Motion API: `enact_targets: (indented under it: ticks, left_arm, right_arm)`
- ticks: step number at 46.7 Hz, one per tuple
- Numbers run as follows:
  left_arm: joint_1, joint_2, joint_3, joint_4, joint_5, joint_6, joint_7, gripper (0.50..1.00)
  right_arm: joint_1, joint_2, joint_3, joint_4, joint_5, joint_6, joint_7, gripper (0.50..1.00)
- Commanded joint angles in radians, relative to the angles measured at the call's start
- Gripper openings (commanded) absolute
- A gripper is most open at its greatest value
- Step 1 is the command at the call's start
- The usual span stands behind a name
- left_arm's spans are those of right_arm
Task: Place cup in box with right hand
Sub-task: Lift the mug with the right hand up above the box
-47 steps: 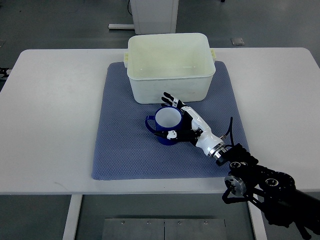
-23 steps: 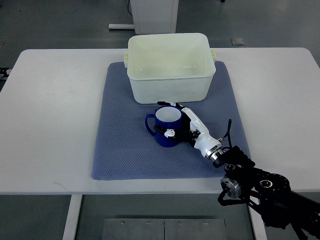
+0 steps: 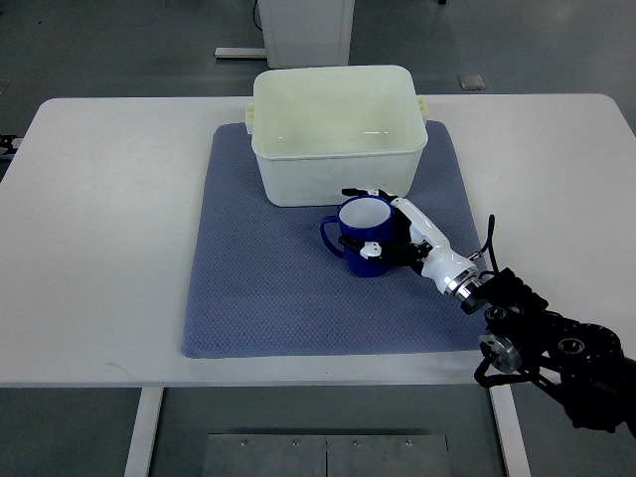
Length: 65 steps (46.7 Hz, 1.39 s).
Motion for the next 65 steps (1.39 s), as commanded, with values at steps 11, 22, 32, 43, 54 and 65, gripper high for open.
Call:
enact_targets:
  ticks: [11, 22, 32, 43, 54, 65]
  left_arm:
    - [0.000, 0.000, 0.000, 0.000, 0.000, 0.000, 0.000, 1.000]
    - [0.000, 0.000, 0.000, 0.000, 0.000, 0.000, 0.000, 1.000]
    - [0.000, 0.000, 0.000, 0.000, 0.000, 0.000, 0.000, 1.000]
    - [0.000, 0.000, 0.000, 0.000, 0.000, 0.000, 0.000, 1.000]
    - [0.000, 0.000, 0.000, 0.000, 0.000, 0.000, 0.000, 1.000]
    - [0.000, 0.000, 0.000, 0.000, 0.000, 0.000, 0.000, 1.000]
  right_arm:
    - [0.037, -0.134, 0.001, 0.080, 0.032, 0.014, 0.000, 0.500]
    - [0.066, -0.223, 0.001, 0.103, 0.060, 0.025, 0.000, 0.500]
    - [0.129, -0.311, 0.001, 0.121, 0.106, 0.063, 0.000, 0.500]
    - [0.184, -0.365, 0.001, 0.133, 0.112, 0.093, 0.000, 0.500]
    - [0.233, -0.377, 0.001, 0.135, 0.132, 0.100, 0.000, 0.500]
    - [0.293, -0.363, -0.002, 0.132, 0.137, 0.100, 0.000, 0.500]
